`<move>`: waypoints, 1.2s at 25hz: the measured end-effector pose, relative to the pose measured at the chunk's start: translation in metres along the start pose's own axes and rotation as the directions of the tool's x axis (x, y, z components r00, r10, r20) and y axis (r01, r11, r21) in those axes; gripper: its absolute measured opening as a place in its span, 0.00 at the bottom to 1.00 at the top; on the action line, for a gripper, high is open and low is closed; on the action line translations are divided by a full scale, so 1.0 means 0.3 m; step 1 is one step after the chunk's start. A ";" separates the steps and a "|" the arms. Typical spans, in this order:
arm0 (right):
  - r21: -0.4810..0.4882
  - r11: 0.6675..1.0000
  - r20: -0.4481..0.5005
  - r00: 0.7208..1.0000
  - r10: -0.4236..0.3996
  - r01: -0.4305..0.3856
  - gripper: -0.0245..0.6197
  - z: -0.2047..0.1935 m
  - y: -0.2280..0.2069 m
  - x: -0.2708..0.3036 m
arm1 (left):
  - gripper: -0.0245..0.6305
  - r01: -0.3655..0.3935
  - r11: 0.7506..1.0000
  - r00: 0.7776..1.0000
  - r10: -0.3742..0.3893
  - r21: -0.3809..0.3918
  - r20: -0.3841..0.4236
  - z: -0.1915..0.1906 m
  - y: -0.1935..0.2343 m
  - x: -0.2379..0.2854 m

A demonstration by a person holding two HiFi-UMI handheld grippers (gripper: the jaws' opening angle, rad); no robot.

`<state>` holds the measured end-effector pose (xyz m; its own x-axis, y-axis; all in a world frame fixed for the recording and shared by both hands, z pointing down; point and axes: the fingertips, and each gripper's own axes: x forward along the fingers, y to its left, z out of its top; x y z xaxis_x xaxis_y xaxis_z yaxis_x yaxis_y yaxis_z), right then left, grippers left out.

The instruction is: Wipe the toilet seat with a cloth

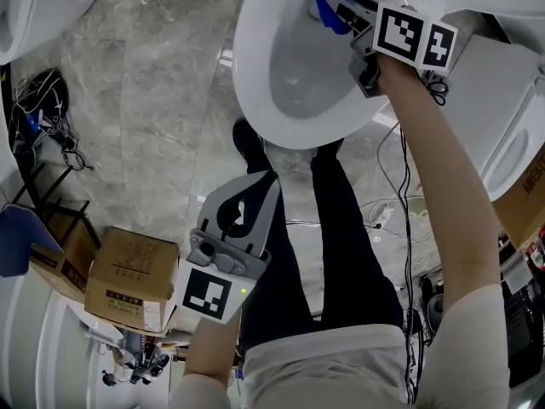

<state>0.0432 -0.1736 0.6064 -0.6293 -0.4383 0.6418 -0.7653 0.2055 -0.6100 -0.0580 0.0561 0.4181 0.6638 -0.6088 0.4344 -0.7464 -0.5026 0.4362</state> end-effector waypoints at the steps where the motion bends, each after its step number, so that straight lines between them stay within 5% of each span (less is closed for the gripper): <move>1: -0.001 1.000 -0.002 1.000 -0.002 0.002 0.12 0.000 -0.001 0.000 | 0.05 -0.001 1.000 1.000 0.001 -0.001 0.000 0.001 0.002 0.000; 7: -0.013 1.000 -0.005 1.000 0.001 -0.001 0.12 -0.012 0.040 0.011 | 0.05 0.006 1.000 1.000 -0.006 0.005 0.001 0.008 0.033 -0.029; 13: -0.196 0.978 -0.030 0.998 0.062 -0.067 0.12 -0.056 0.159 -0.036 | 0.05 0.003 1.000 1.000 -0.003 0.011 0.002 -0.003 0.051 -0.039; 21: -0.296 0.949 0.027 0.993 0.119 -0.106 0.12 -0.128 0.271 -0.221 | 0.05 -0.017 0.999 1.000 0.017 0.028 0.007 -0.010 0.068 -0.043; 30: -0.470 0.874 0.105 0.976 0.192 -0.121 0.12 -0.167 0.431 -0.431 | 0.05 -0.004 1.000 1.000 0.005 -0.018 0.027 -0.005 0.064 -0.039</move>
<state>0.0190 -0.0466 0.4677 -0.7467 -0.4798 0.4607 -0.6563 0.6443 -0.3926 -0.0799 0.0545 0.4226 0.6586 -0.6279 0.4148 -0.7483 -0.4887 0.4485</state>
